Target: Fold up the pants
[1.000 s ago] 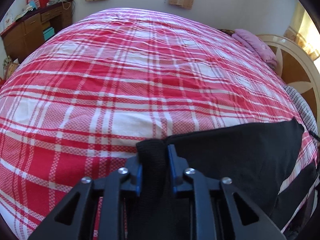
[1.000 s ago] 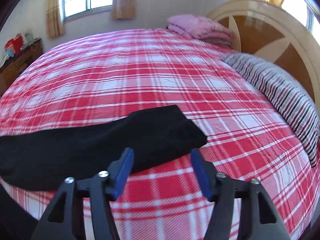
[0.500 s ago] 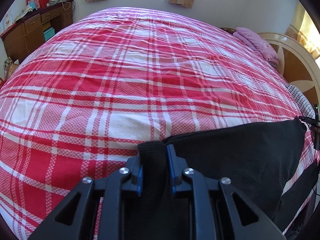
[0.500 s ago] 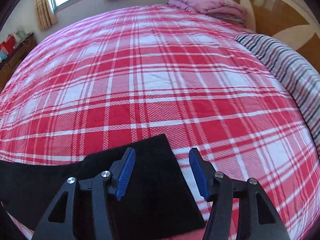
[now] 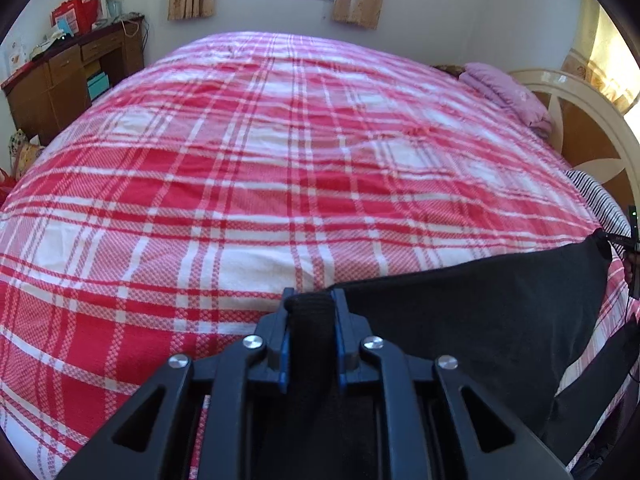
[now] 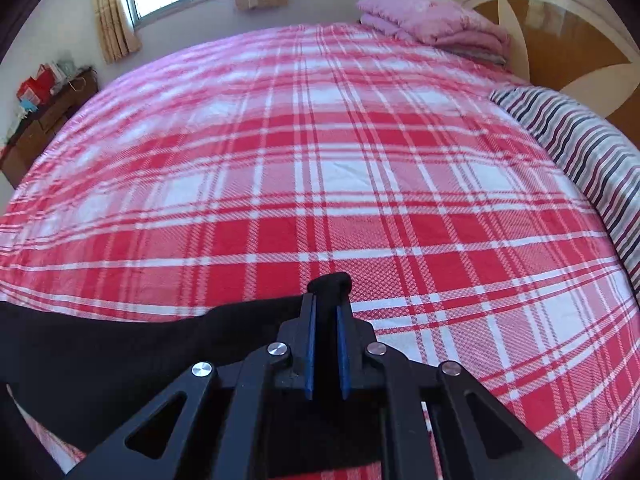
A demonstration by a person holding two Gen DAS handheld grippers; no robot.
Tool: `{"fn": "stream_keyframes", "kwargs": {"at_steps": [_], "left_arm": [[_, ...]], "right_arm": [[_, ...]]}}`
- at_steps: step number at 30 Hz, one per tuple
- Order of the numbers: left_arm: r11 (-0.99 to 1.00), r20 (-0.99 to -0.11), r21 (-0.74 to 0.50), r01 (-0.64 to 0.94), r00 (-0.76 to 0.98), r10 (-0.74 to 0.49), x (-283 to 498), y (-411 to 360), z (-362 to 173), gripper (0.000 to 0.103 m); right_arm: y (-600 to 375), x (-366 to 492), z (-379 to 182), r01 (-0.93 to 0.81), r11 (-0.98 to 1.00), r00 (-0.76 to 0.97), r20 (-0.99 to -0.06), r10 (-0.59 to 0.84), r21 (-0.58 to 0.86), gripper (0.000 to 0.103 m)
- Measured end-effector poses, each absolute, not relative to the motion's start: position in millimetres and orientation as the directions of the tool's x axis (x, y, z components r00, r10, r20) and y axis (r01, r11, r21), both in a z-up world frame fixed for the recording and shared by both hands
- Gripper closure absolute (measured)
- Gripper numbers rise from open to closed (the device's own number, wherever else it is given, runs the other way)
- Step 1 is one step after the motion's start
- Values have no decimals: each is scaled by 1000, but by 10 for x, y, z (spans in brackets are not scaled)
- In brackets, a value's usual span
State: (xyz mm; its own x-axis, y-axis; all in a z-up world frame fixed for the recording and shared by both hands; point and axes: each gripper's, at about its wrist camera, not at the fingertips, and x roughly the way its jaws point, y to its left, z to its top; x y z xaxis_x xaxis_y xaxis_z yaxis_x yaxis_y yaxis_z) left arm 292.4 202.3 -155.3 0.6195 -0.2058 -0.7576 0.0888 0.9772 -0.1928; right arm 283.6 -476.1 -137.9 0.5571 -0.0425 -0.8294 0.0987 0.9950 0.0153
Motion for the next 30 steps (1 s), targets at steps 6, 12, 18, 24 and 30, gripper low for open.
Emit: {"fn": "stream_keyframes", "kwargs": {"at_steps": [6,12,18,24,30], "left_arm": [[969,-683,-223,110,691,-236,2748,2074,-1316,85],[950,-571,-281,135,773,-278,2403,2225,-1128,85],[917,-465,-364,166,820,-333,1958,2471,-1103,93],[909,-510,-398,125,793,-333,1871,2529,-1280,88],[928,-586,-369,55,762,-278,2277,2410,-1286,26]], "right_arm": [[-4693,2413,-896,72,997,681,-732,-25,32,94],[-4755,1759,-522,7,991,796,-600,75,132,94],[-4859,1017,-533,-31,974,855,-499,143,226,94],[-4833,576,-827,-42,970,850,-502,160,238,94],[-4824,630,-955,-21,968,845,-513,152,251,94]]}}
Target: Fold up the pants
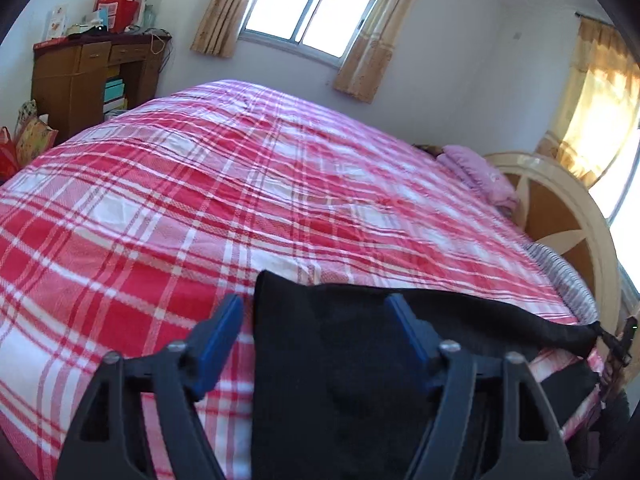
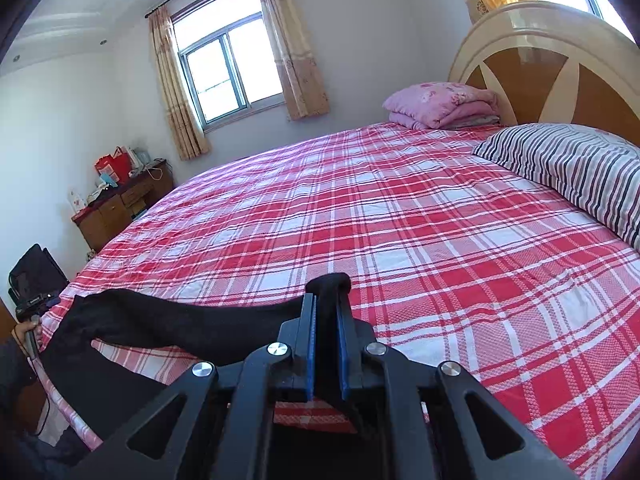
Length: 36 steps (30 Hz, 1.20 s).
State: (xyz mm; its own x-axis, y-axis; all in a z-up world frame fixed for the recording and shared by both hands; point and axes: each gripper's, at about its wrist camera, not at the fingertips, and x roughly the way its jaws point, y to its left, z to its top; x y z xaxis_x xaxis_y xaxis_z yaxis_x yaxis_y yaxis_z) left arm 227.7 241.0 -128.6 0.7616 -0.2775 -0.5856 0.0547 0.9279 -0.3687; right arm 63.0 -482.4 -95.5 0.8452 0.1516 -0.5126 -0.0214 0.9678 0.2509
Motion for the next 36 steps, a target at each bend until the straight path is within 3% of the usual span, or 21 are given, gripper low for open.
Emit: {"fn": "stream_keyframes", "kwargs": {"at_steps": [5,7,8,11,16,22,30,32,36], "left_arm": [[976,-725,-218,8,668,-168,2756,2213,-1520,28],[983,-766,-184,18,624,-155,2866,2158,-1636,45],[986,-786,-164,19,601,-143,2899,2132,-1684,62],[988,-787,-144,55,599,-148,2880,2065,-1670,88],[984,-662,-129,121,728,-177,2531,2045,-1298,89],[948,-421,-155,278,850,-318,1849,2281,-1054,89],[868,-232,-234,439,842,-488,1135,2495,-1146,86],[853,-253,-237,465,818,-516,1066,2501,-1189,75],[850,-397,-231,473,752,-527,1012,2503,-1387,70]], "right_arm": [[-4741,749,-999,-29,971,836,-526,153,237,94],[-4710,776,-1015,-31,974,832,-535,150,225,94],[-4704,794,-1018,-29,975,829,-540,148,222,94],[-4706,837,-1020,-20,976,824,-549,139,217,94],[-4734,796,-888,8,976,847,-520,108,216,94],[-4848,411,-669,15,969,903,-419,93,248,94],[-5157,-93,-987,92,953,887,-459,54,290,94],[-5208,-202,-1072,115,948,881,-471,41,297,94],[-5209,-259,-1270,104,954,829,-554,72,280,93]]}}
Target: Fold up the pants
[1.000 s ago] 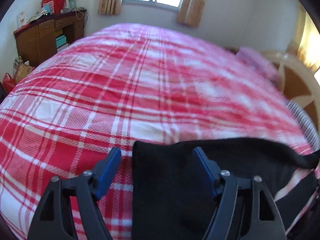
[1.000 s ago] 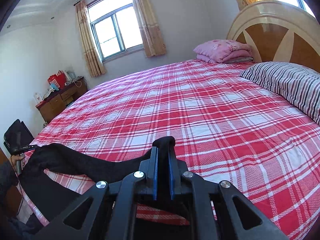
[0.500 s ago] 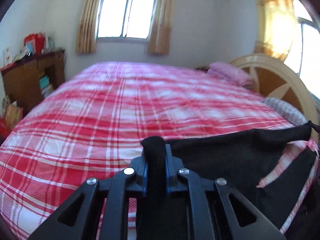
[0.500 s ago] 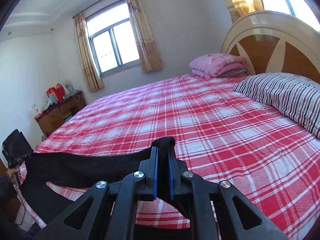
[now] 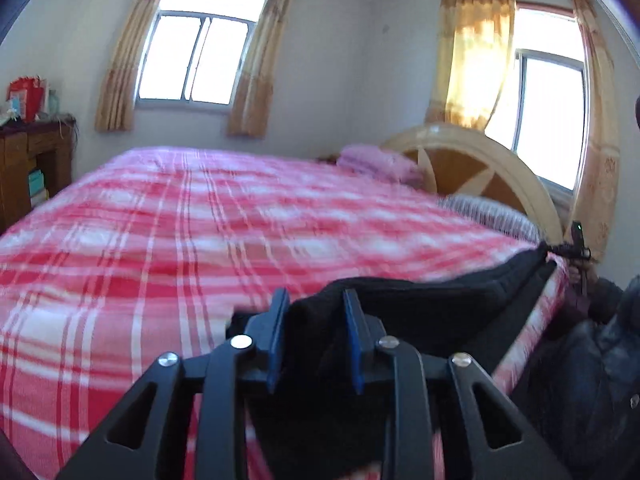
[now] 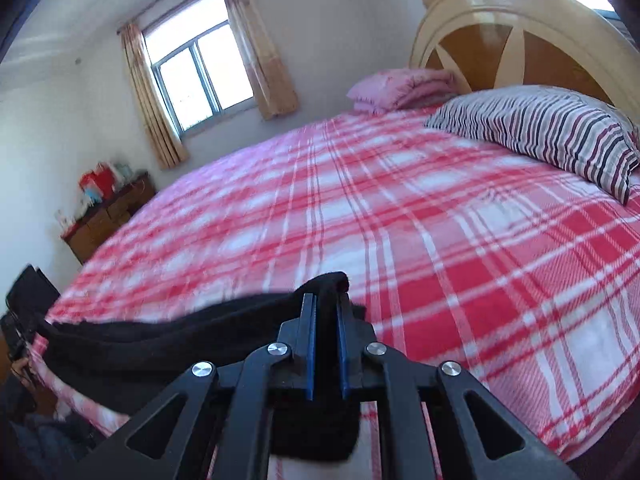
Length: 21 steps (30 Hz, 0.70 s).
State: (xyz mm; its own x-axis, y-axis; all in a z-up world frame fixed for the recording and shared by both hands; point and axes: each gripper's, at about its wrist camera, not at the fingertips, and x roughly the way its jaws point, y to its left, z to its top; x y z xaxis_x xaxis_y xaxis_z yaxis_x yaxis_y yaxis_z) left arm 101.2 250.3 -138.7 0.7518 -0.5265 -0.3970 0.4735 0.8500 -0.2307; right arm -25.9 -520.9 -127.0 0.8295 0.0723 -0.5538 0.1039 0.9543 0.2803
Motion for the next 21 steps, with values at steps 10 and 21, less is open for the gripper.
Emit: {"fn": "stream_keyframes", "kwargs": {"at_steps": [10,21], "left_arm": [[923,-446,-310,228,823,-353,498,3159,-1551,37],[910,-439,-370,188,828,-350,625,2894,-1457,35]], "right_arm": [[-5300,-462,-1114,161,946,846,-533,16,283,75],[-3843,-70,-729,-201,970,819,-521,242,134,56]]}}
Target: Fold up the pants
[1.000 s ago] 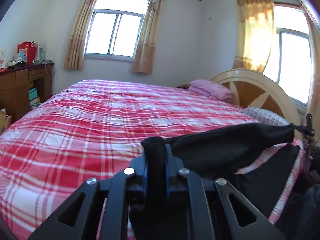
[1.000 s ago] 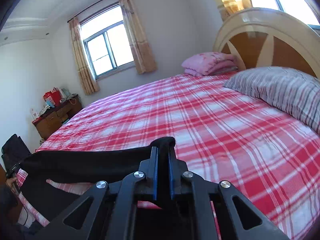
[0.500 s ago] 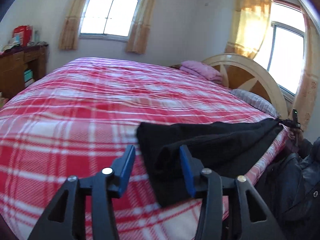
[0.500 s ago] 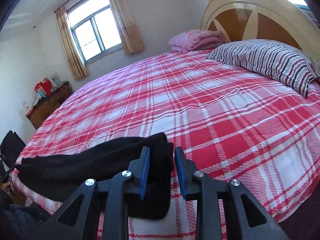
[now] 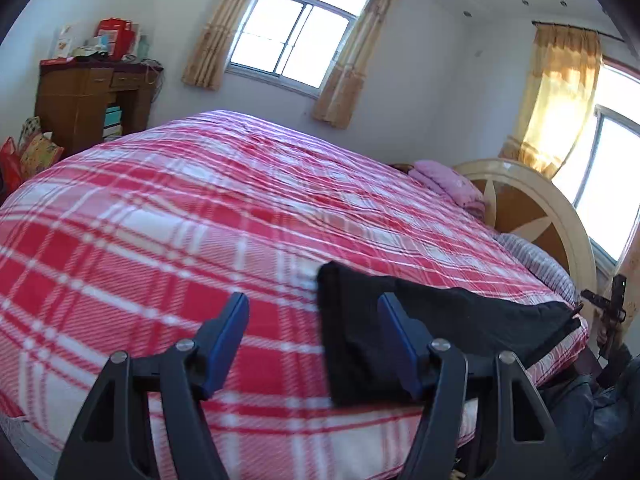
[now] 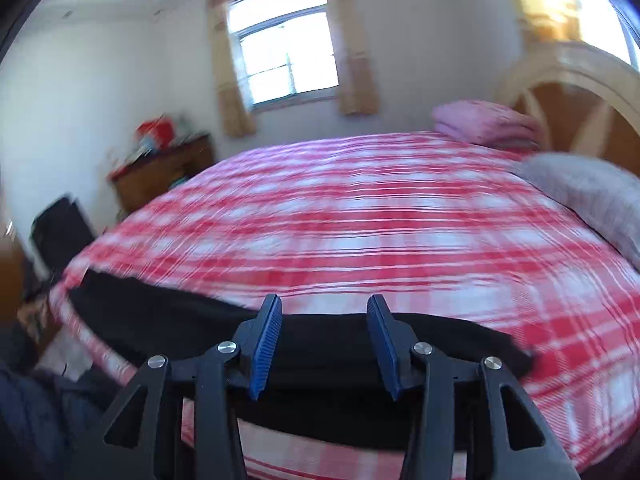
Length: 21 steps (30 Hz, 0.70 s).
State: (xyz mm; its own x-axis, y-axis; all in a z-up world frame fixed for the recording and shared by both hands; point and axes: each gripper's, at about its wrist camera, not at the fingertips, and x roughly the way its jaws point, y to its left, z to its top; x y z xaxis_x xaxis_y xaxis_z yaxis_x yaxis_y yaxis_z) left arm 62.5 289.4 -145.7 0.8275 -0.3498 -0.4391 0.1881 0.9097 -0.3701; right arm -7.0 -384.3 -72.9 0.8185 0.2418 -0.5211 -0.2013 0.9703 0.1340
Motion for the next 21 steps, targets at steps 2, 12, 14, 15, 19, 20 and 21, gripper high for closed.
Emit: {"fn": "stream_keyframes", "kwargs": {"at_steps": [2,12,14,15,19,20,21], "left_arm": [[919,-475,-342,197,807,-350,714,2712,-1432,35],[979,-650,-150,139,732,-203,1270,2155,-1544,35],[987,-690,-120,108,705,-162,1323,2111,-1688,35],[989,-690,-110,103,708,-151,1307,2103,-1738,35],[986,-658,-139,92,735,-161,1196,2132,-1717,34],[983,-658,-163,85,733,-173,1154,2166,-1690,34],[981,-661,-173,81,730,-177,1133,2180,-1657,33]], "right_arm": [[-3370,76,-772,-293,953,778,-561,281,71,56],[-1454,546,-1524,-632,775,523,-725,449,23,56],[-1208,563,-1659,-659,750,475,-746,467,50,56],[-1138,565,-1724,-664,746,458,-758,464,55,56],[-870,549,-1992,-667,745,434,-818,378,-10,56],[-850,521,-1977,-674,738,444,-815,373,-29,56],[-846,508,-1939,-680,733,438,-814,382,-22,56]]}}
